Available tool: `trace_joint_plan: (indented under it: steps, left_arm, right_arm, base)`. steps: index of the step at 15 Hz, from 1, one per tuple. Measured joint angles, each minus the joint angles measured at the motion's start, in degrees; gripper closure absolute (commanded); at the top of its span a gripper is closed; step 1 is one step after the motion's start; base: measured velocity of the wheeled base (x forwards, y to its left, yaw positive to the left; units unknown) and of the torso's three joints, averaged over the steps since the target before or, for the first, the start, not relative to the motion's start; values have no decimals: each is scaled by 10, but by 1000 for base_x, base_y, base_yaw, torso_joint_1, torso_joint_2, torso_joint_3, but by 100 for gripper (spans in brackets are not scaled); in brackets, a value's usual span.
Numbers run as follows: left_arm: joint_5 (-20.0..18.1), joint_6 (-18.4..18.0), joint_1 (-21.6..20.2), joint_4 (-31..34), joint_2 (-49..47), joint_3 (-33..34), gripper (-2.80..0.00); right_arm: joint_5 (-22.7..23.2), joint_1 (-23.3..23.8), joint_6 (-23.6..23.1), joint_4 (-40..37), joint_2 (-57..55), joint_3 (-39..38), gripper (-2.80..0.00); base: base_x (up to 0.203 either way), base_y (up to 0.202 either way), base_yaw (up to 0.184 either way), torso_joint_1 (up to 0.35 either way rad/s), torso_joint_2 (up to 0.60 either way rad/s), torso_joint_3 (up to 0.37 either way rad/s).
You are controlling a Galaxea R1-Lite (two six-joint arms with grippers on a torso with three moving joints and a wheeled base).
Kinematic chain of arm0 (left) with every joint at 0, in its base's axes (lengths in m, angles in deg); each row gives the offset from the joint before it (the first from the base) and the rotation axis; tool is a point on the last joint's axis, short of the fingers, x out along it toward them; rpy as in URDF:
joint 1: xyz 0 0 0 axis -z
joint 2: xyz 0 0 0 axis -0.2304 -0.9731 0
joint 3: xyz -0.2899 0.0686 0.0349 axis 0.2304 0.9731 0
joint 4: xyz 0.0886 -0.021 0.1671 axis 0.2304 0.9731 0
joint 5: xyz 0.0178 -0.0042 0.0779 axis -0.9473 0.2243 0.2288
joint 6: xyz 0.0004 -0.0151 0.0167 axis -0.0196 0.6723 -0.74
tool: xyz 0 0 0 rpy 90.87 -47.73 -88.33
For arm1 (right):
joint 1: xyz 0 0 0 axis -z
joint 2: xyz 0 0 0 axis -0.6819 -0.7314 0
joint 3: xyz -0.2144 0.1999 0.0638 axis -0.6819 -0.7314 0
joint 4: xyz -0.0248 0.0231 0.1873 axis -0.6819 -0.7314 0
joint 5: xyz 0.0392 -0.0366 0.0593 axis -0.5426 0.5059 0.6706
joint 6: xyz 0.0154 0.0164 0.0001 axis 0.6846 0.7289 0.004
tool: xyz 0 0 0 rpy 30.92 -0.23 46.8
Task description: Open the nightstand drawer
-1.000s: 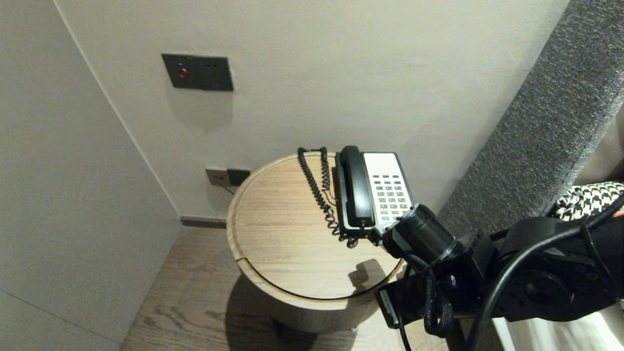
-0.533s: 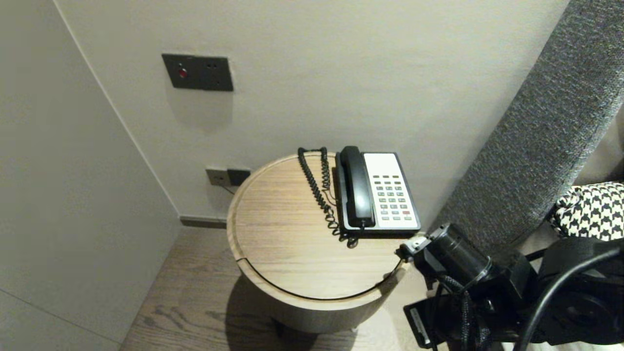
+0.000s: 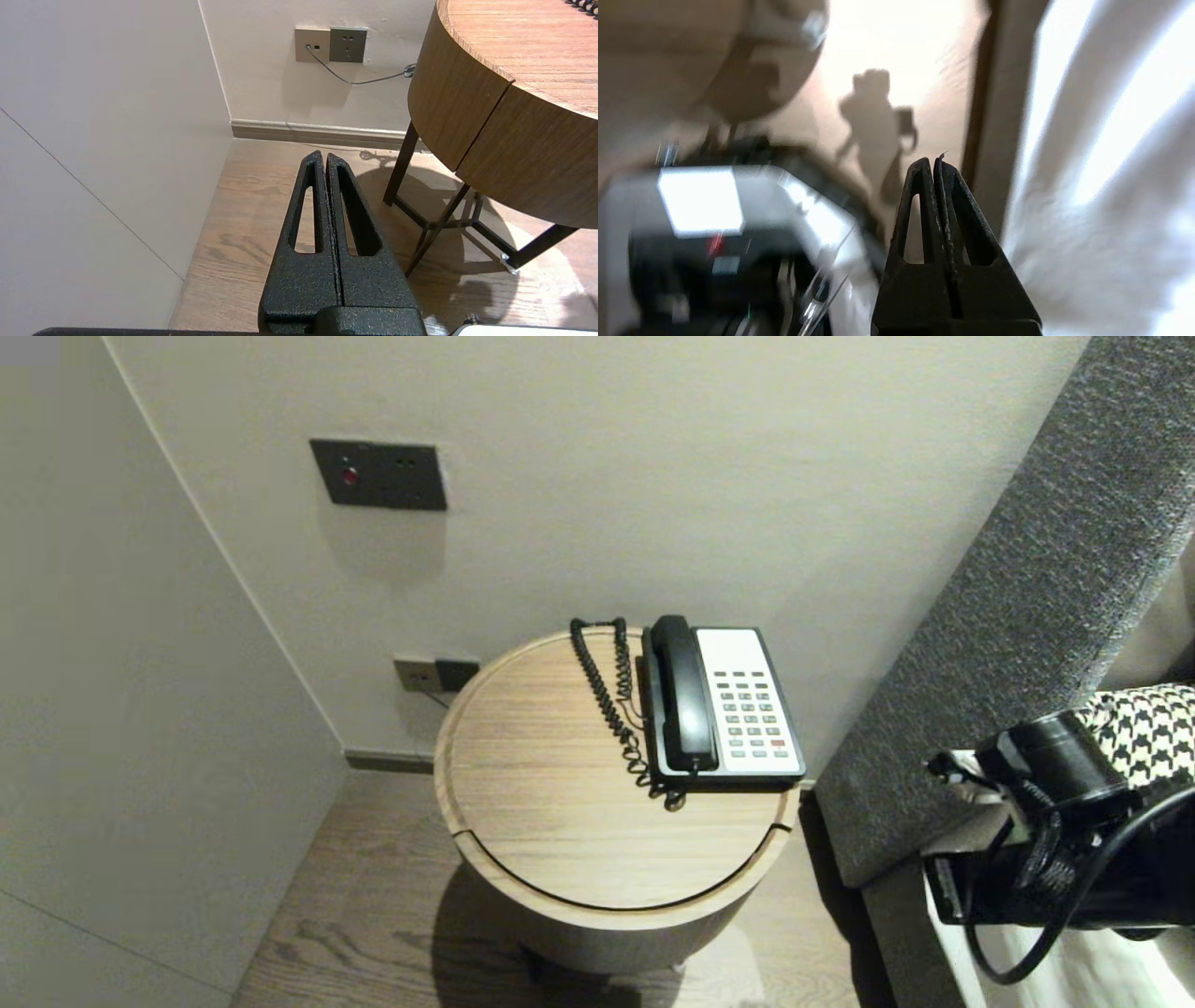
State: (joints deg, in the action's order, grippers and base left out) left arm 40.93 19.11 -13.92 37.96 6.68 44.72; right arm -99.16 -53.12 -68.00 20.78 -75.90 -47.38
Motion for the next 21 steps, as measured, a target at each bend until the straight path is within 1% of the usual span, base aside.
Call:
trace_joint_plan:
  steps: [1, 3, 5, 7, 9, 13, 14, 16, 21]
  left_arm:
    - [0, 0, 0, 0, 0, 0, 0]
    - [0, 0, 0, 0, 0, 0, 0]
    - [0, 0, 0, 0, 0, 0, 0]
    - [0, 0, 0, 0, 0, 0, 0]
    - [0, 0, 0, 0, 0, 0, 0]
    - [0, 0, 0, 0, 0, 0, 0]
    - [0, 0, 0, 0, 0, 0, 0]
    - [0, 0, 0, 0, 0, 0, 0]
    - [0, 0, 0, 0, 0, 0, 0]
  right_arm:
    - [3, 33, -18, 17, 12, 7, 0]
    - [11, 79, -41, 36, 36, 44, 0]
    - [16, 103, -49, 35, 62, 107, 0]
    - [17, 113, -51, 35, 88, 161, 0]
    - [16, 117, -52, 36, 119, 198, 0]
    - [18, 119, -45, 46, 203, 225, 0]
    - [18, 117, -44, 50, 228, 217, 0]
    - [18, 116, -45, 52, 285, 166, 0]
    - [13, 116, -51, 51, 470, -51, 0]
  base:
    - [0, 0, 0, 0, 0, 0]
    - [0, 0, 0, 0, 0, 0]
    - [0, 0, 0, 0, 0, 0]
    - [0, 0, 0, 0, 0, 0]
    - [0, 0, 0, 0, 0, 0]
    - [0, 0, 0, 0, 0, 0]
    - [0, 0, 0, 0, 0, 0]
    - [0, 0, 0, 0, 0, 0]
    - [0, 0, 0, 0, 0, 0]
